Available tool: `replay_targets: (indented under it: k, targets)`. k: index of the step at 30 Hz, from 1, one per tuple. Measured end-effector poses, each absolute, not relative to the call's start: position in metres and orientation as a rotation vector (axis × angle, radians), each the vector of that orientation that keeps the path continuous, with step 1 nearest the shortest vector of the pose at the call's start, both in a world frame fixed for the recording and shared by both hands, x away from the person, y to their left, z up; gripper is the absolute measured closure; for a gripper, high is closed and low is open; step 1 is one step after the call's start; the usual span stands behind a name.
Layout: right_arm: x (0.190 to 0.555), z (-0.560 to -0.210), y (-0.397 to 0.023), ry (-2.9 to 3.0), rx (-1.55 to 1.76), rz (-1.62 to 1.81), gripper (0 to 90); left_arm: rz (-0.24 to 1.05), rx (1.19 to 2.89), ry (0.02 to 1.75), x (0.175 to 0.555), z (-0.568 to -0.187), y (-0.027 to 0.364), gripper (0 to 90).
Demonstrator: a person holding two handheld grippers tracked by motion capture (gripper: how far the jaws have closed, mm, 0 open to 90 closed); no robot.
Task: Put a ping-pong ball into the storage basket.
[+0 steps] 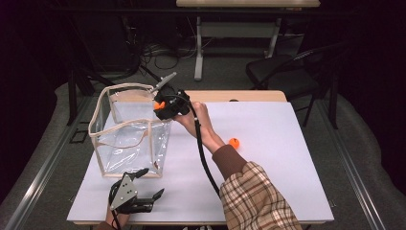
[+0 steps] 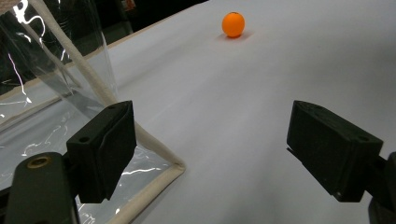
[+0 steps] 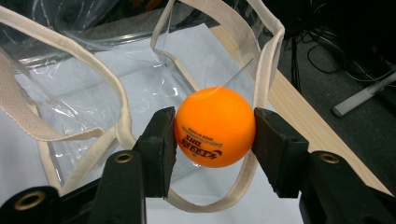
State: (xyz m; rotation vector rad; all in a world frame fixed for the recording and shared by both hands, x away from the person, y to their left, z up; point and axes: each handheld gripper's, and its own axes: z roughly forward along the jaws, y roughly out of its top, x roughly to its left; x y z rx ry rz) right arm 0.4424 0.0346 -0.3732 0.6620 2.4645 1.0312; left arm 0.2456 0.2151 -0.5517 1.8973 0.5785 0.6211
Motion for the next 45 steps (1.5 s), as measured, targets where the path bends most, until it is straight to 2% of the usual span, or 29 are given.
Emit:
replay_targets:
  k: [19, 24, 35, 45]
  targets:
    - [0.449, -0.38, 0.04, 2.497, 0.686, 0.991, 49.9, 0.619, 1.897, 0.578, 0.245, -0.551, 0.215, 15.9]
    - [0.45, -0.381, 0.038, 2.497, 0.706, 0.992, 39.4, 0.621, 1.894, 0.577, 0.245, -0.551, 0.215, 15.9]
    - [0.442, -0.374, 0.017, 2.468, 0.74, 1.075, 22.2, 0.62, 1.897, 0.578, 0.245, -0.551, 0.215, 15.9]
    - [0.427, -0.373, -0.007, 2.461, 0.732, 1.131, 15.0, 0.62, 1.9, 0.577, 0.246, -0.551, 0.214, 15.9]
